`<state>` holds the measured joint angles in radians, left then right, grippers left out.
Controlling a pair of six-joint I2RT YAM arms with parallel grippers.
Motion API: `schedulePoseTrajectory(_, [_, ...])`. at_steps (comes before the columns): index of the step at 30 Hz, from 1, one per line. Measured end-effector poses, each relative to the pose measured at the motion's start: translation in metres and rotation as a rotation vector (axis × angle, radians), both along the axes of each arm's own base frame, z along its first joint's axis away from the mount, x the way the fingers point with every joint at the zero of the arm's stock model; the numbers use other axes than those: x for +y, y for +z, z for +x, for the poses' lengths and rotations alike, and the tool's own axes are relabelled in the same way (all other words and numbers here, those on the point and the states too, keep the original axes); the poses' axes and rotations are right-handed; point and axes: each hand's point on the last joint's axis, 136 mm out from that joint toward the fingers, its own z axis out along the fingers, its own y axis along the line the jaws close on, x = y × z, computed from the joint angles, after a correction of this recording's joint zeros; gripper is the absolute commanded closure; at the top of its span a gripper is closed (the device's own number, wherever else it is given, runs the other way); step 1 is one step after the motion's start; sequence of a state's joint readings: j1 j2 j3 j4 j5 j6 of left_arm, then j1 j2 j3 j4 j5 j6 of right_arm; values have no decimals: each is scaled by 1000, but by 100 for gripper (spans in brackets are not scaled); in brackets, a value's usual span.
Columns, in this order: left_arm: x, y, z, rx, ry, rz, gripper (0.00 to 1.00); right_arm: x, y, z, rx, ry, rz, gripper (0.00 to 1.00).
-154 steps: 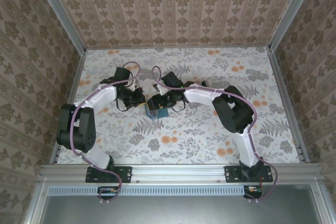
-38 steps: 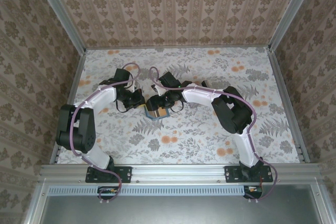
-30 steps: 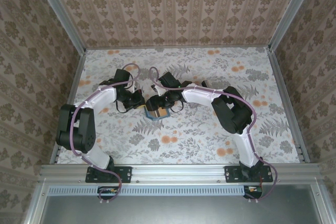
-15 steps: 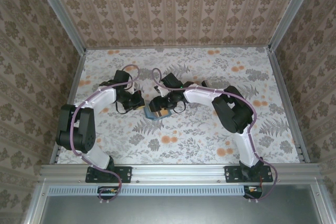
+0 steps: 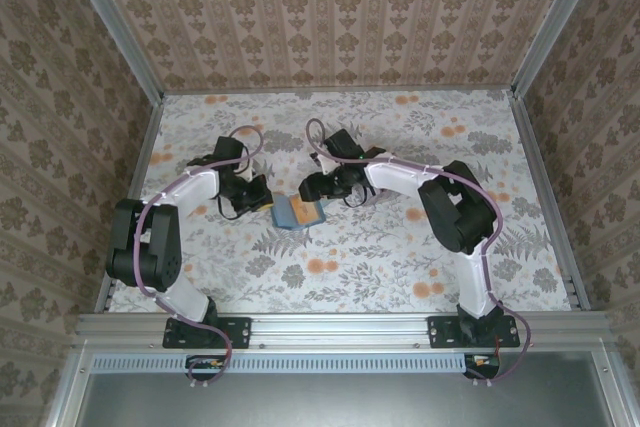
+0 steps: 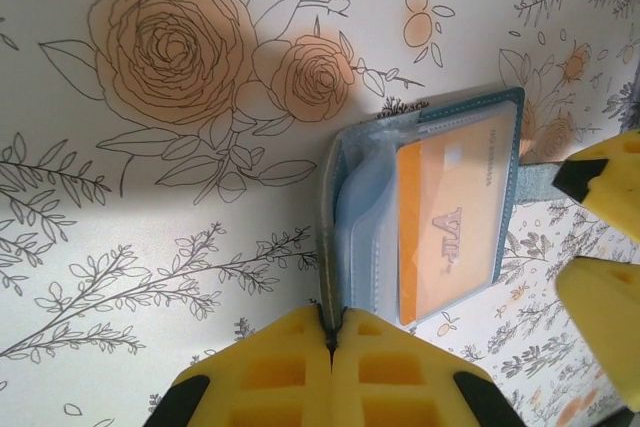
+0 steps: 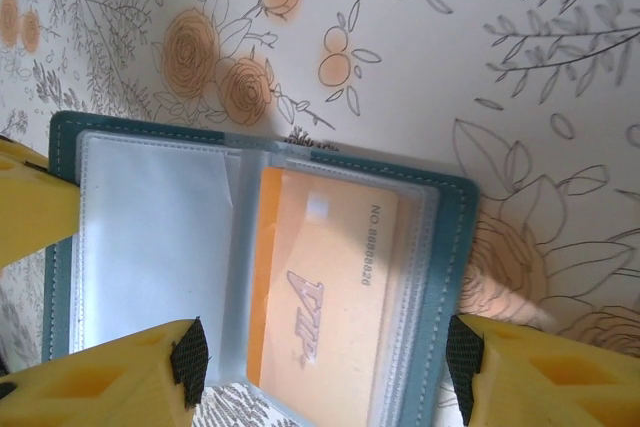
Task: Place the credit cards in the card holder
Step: Turn over the card slot in the card holder.
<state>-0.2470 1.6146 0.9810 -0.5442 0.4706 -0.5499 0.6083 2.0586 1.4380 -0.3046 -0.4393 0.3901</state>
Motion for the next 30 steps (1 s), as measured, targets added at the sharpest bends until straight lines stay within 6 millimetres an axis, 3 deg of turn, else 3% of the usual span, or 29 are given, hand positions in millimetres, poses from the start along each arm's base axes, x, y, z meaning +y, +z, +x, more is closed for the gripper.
schedulePoseTrajectory(7, [4,-8,-6,17,4,5,100,4,6,-4,2,22,-4,32])
schedulePoseTrajectory(14, [3,-6,-4,11,3,0,100,55,26,-31,-21,138,59,29])
schedulePoseTrajectory(19, [2,-3,-2,6,2,-2,100,74,10,-46,6,176,50,29])
schedulePoseTrajectory(25, [2,-3,-2,5,1,-1,100,73,-11,-45,31,172,21,37])
schedulePoseTrajectory(30, [2,-3,-2,5,1,-1,100,73,-12,-45,34,167,19,46])
